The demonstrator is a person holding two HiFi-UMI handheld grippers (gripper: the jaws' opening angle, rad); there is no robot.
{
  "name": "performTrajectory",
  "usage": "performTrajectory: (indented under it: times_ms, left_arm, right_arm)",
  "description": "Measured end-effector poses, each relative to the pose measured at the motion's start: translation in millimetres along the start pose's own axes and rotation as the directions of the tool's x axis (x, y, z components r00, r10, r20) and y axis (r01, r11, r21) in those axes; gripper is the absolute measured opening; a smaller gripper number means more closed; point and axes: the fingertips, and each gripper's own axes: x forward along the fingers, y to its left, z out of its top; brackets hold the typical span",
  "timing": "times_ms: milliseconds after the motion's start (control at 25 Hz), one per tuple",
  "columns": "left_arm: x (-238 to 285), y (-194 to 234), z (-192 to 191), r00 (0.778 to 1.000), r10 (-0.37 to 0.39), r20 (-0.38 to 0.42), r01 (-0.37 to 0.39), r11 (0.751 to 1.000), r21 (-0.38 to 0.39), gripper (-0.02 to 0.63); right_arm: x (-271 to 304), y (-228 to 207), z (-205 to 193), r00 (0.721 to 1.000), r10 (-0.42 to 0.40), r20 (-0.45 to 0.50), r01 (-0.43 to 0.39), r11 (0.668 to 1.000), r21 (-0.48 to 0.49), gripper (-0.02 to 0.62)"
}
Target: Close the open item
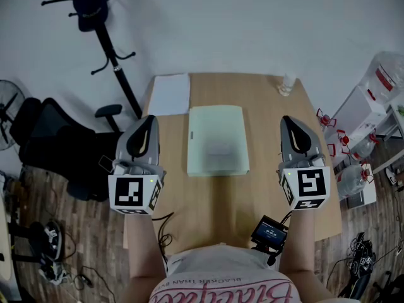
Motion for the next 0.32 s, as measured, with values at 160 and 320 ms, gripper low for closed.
performTrajectory:
  times_ms: [160, 320]
  left_arm:
    - [-0.1, -0.4, -0.3, 1.0, -0.003, -0.001, 0.003, 1.0, -0.002, 0.014]
    - [1.6, -1.6, 3.7, 1.0, -0.004, -0.006, 0.004, 1.0, -0.003, 0.014]
  right_arm:
    - [-0.8, -0.2, 1.4, 1.0, 0.0, 0.005, 0.0, 1.0, -0.001, 0.0]
    - [-0.4, 0.3, 3.0, 1.0, 0.011, 0.022, -0.011, 1.0, -0.001, 0.0]
